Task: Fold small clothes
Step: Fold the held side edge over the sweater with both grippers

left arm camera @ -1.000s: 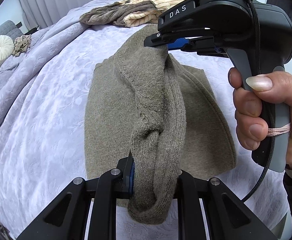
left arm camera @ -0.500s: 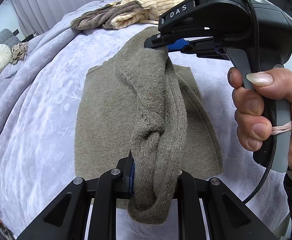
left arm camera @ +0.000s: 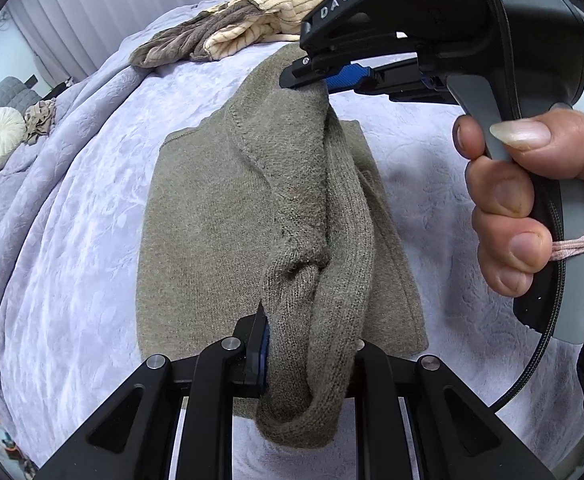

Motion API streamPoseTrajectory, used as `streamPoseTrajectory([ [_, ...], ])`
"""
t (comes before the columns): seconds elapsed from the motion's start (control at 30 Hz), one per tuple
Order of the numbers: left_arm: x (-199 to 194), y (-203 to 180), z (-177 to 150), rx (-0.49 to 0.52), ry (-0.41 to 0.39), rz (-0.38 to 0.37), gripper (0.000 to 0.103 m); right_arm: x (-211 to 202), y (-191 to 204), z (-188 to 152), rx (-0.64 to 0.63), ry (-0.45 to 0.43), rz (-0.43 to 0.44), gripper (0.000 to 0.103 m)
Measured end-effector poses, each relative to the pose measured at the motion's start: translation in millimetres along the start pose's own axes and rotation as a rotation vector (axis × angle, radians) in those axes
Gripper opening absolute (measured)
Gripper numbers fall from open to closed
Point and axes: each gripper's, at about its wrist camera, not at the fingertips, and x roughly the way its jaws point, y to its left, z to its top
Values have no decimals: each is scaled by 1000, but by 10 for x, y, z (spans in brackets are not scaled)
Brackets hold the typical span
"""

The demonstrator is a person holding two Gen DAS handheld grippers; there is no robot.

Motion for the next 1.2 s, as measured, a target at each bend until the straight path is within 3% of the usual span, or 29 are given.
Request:
streamPoseTrajectory([
  [0.4, 140, -365, 90, 70, 22, 53, 19, 47, -89, 54, -24, 36, -4, 17],
  [0.73, 250, -666, 73, 127, 44, 93, 19, 140, -397, 42, 21, 59, -10, 17],
  [1.2, 335, -822, 60, 162, 58, 114, 19, 267, -724, -3, 85, 82, 13, 17],
])
